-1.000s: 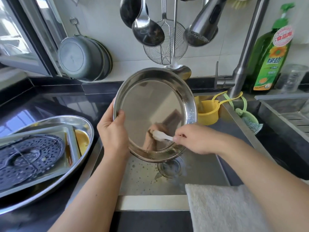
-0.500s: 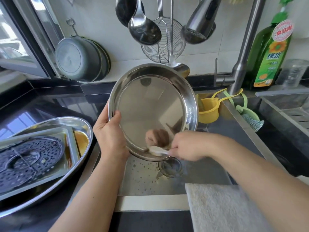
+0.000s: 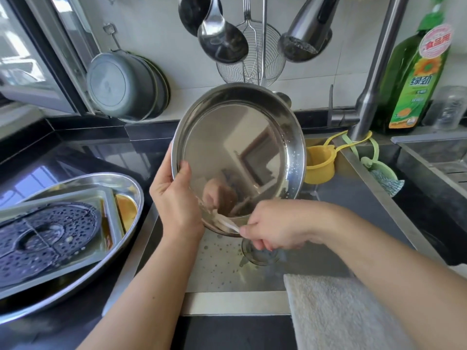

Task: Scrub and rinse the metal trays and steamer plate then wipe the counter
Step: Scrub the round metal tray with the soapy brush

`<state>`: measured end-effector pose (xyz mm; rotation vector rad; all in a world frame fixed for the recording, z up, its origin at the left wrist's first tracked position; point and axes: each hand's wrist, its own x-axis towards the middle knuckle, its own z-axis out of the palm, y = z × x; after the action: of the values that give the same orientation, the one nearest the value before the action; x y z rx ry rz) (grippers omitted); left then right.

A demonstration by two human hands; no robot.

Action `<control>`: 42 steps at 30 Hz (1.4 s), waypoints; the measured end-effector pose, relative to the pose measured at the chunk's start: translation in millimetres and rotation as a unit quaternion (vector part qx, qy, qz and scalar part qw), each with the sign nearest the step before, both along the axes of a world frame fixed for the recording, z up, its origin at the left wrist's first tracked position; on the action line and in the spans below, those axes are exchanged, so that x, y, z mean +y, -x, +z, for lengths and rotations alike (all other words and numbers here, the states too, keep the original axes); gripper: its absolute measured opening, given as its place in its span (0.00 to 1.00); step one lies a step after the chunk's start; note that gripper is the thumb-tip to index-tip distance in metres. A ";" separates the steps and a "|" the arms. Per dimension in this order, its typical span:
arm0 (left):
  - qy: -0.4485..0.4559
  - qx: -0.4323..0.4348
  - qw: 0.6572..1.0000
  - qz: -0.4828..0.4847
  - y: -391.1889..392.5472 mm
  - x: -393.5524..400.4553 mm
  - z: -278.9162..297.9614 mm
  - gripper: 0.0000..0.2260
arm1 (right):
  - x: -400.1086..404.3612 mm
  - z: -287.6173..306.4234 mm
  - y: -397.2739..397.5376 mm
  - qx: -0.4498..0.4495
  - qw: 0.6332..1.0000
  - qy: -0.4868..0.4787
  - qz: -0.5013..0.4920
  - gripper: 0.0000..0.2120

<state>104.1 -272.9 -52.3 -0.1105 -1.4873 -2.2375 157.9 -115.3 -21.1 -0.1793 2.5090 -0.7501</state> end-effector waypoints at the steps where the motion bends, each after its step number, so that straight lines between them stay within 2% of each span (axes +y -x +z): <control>1: 0.003 0.008 1.000 0.002 -0.3 -0.3 0.0 0.19 | 2.0 0.1 -0.4 -0.009 1.000 -0.015 0.002 0.21; 2: 0.007 0.010 1.000 0.000 -0.2 0.5 -1.1 0.19 | 1.1 -0.6 -1.0 -0.013 1.000 0.011 -0.013 0.21; 5: 0.005 0.003 1.000 -0.007 -6.5 10.0 3.4 0.18 | -12.5 0.0 -5.0 0.009 0.981 0.185 -0.058 0.20; 6: 0.004 0.002 1.000 0.000 -7.5 10.7 3.4 0.18 | -14.5 0.9 -5.5 0.013 0.977 0.203 -0.059 0.20; 7: 0.002 0.000 1.000 0.010 -8.3 9.9 4.4 0.18 | -12.9 1.4 -5.0 0.013 0.981 0.189 -0.049 0.20; 10: -0.005 0.001 1.000 0.023 -7.5 3.2 8.2 0.18 | 0.3 2.2 -5.3 0.002 0.999 0.042 -0.014 0.20; 11: -0.010 0.000 1.000 0.025 -5.6 2.2 8.1 0.18 | 1.2 0.7 -5.1 0.008 0.999 0.029 -0.023 0.20; 15: -0.038 -0.021 0.998 0.037 -1.5 4.4 4.4 0.18 | -24.0 -7.4 -7.9 0.060 0.980 0.175 -0.070 0.20; 17: -0.054 -0.025 0.997 0.040 0.3 1.1 3.4 0.18 | -29.1 -8.6 -9.1 0.050 0.980 0.184 -0.059 0.20; 22: -0.070 -0.040 0.994 0.071 2.0 -5.6 7.7 0.20 | -5.8 -6.1 -10.5 0.000 0.999 0.015 -0.032 0.19; 24: -0.061 -0.038 0.995 0.074 1.3 -4.4 6.4 0.20 | -9.9 -8.2 -10.5 0.014 1.000 0.008 -0.026 0.19; 27: -0.073 -0.035 0.994 0.077 -0.6 -1.4 5.2 0.20 | -25.5 -13.9 -12.6 0.032 0.998 0.058 -0.012 0.18; 29: -0.074 -0.037 0.994 0.074 -2.6 0.4 5.5 0.20 | -27.0 -16.3 -12.1 0.050 0.998 0.024 0.005 0.17; 32: -0.061 -0.041 0.995 0.069 -2.0 -1.1 5.1 0.21 | -11.8 -18.3 -7.4 0.025 0.992 -0.118 0.034 0.13; 34: -0.057 -0.048 0.994 0.079 -1.8 -3.2 4.8 0.21 | 5.7 -20.3 0.2 -0.010 0.973 -0.225 0.039 0.08; 35: -0.056 -0.050 0.994 0.084 -1.8 -4.2 4.7 0.21 | 15.4 -23.4 4.8 -0.030 0.960 -0.277 0.038 0.13; 37: -0.050 -0.051 0.994 0.084 -3.1 -5.2 5.9 0.21 | 34.8 -32.9 16.9 -0.040 0.942 -0.332 0.020 0.20; 42: -0.029 -0.063 0.997 0.044 -2.7 -5.8 5.9 0.22 | 73.5 -46.8 45.1 0.014 0.940 -0.327 -0.099 0.18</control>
<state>106.8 -278.7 -46.3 0.1137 -1.4596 -2.2488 112.8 -41.9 -67.9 0.3029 2.6784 0.0511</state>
